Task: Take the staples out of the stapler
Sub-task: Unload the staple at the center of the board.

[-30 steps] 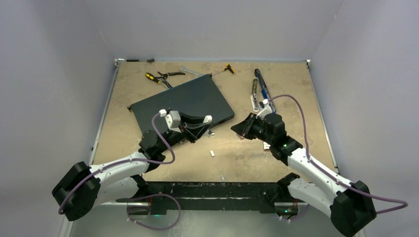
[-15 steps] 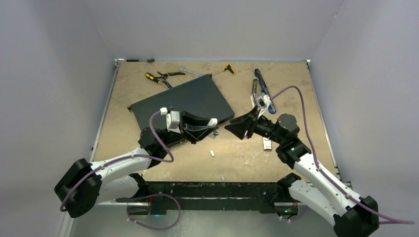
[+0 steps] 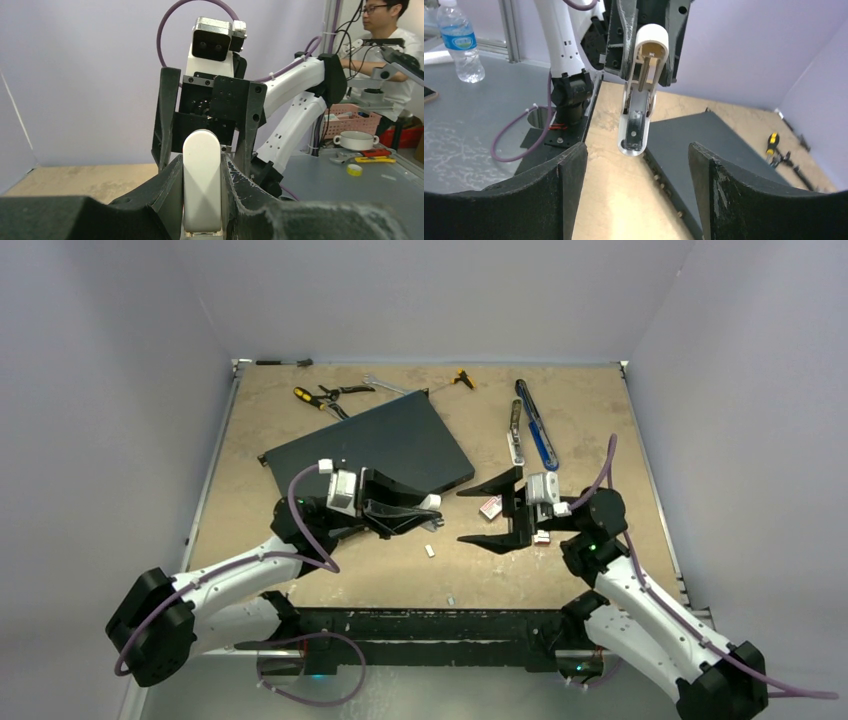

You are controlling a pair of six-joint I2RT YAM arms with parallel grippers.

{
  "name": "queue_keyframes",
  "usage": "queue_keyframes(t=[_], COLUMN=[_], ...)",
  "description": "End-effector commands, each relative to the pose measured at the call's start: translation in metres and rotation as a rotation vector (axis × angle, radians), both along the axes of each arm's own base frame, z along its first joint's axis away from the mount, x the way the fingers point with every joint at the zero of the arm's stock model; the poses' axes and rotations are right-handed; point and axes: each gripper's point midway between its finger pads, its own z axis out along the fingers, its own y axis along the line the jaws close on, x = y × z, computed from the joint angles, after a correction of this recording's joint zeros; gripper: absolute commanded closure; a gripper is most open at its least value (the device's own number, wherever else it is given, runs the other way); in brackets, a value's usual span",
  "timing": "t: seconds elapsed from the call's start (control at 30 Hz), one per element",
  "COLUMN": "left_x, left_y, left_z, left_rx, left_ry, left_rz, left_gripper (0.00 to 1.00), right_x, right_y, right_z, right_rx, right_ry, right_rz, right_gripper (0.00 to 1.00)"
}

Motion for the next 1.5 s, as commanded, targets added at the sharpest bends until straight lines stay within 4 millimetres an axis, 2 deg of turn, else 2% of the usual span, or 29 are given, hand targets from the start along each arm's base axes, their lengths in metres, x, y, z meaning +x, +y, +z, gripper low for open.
queue_keyframes(t=[0.0,0.2,0.33,0.57,0.77,0.83,0.97,1.1,1.17,1.23,1.27,1.33,1.37,1.43,1.47], left_x=[-0.019,-0.018,-0.017,-0.017,-0.018,-0.018,-0.019,-0.017,-0.015,-0.012,-0.009,-0.002,0.0,0.006,0.011], left_y=[0.006,0.005,0.004,0.004,0.005,0.006,0.006,0.006,0.005,0.006,0.006,0.009,0.01,0.013,0.015], left_z=[0.029,0.029,0.029,0.028,0.031,0.031,0.031,0.031,0.03,0.029,0.03,0.03,0.03,0.032,0.033], left_rx=[-0.059,-0.073,-0.075,-0.072,-0.078,-0.077,-0.077,-0.073,-0.07,-0.065,-0.064,-0.061,-0.057,-0.055,-0.049], left_ry=[-0.084,-0.085,-0.085,-0.083,-0.091,-0.091,-0.097,-0.098,-0.092,-0.084,-0.076,-0.058,-0.053,-0.045,-0.036], left_rz=[-0.068,-0.081,-0.075,-0.075,-0.074,-0.073,-0.068,-0.062,-0.051,-0.028,-0.011,0.037,0.059,0.111,0.141], left_gripper=[1.0,1.0,1.0,1.0,1.0,1.0,1.0,1.0,0.99,0.85,0.75,0.47,0.37,0.22,0.18], right_x=[-0.012,-0.014,-0.009,-0.003,0.003,0.004,0.005,0.004,0.004,0.006,0.007,0.012,0.013,0.023,0.028], right_y=[0.002,0.025,0.037,0.044,0.051,0.052,0.052,0.051,0.051,0.049,0.049,0.047,0.046,0.043,0.042], right_z=[0.024,0.027,0.024,0.025,0.02,0.017,0.012,0.011,0.013,0.016,0.018,0.019,0.022,0.023,0.025], right_rx=[0.056,0.08,0.087,0.094,0.068,0.056,0.037,0.033,0.037,0.041,0.043,0.043,0.048,0.053,0.059], right_ry=[-0.191,-0.123,-0.074,-0.039,-0.015,-0.012,-0.007,-0.003,-0.001,0.005,0.008,0.025,0.025,0.056,0.073], right_rz=[0.072,0.092,0.065,0.033,0.027,0.028,0.019,0.02,0.016,-0.001,-0.011,-0.048,-0.06,-0.123,-0.159], right_gripper=[0.25,0.28,0.36,0.54,0.74,0.79,0.82,1.0,1.0,1.0,1.0,1.0,1.0,1.0,1.0])
